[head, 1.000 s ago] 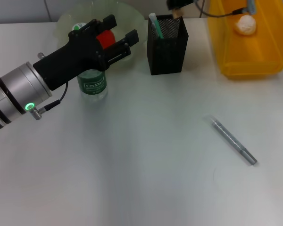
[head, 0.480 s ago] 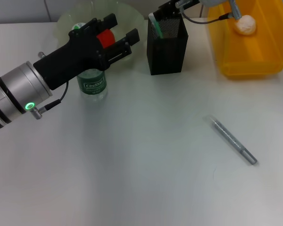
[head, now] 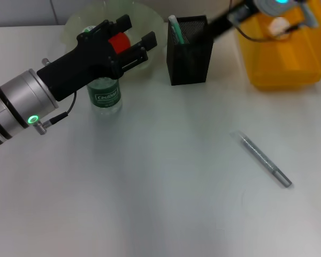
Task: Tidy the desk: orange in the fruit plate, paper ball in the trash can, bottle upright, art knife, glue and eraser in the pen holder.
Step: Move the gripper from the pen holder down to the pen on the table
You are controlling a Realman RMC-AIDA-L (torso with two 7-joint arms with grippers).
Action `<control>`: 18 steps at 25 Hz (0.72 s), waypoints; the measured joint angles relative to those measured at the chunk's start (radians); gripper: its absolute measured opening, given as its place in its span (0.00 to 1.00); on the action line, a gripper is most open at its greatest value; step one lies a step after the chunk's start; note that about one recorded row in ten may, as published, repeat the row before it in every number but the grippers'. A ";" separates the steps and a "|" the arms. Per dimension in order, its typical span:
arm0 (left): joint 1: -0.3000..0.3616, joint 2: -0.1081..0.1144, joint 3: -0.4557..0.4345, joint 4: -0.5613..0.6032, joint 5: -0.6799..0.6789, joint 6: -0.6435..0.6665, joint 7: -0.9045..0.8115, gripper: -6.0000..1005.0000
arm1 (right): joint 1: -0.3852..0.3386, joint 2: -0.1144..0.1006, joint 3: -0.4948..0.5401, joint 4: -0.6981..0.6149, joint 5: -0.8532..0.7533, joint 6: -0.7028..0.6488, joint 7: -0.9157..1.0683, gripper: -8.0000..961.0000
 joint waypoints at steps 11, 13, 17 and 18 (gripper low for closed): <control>0.001 0.000 -0.003 0.000 0.000 -0.002 0.001 0.77 | -0.146 0.003 -0.030 -0.064 -0.069 -0.299 0.052 0.64; 0.001 0.000 -0.006 0.000 0.000 -0.004 0.001 0.77 | -0.150 0.003 -0.054 -0.012 -0.070 -0.290 0.052 0.63; 0.001 0.000 -0.011 -0.001 0.000 -0.005 0.001 0.77 | -0.152 0.004 -0.113 0.071 -0.071 -0.257 0.063 0.63; 0.001 0.000 -0.011 -0.001 0.000 -0.005 0.001 0.77 | -0.152 0.004 -0.113 0.071 -0.071 -0.257 0.063 0.63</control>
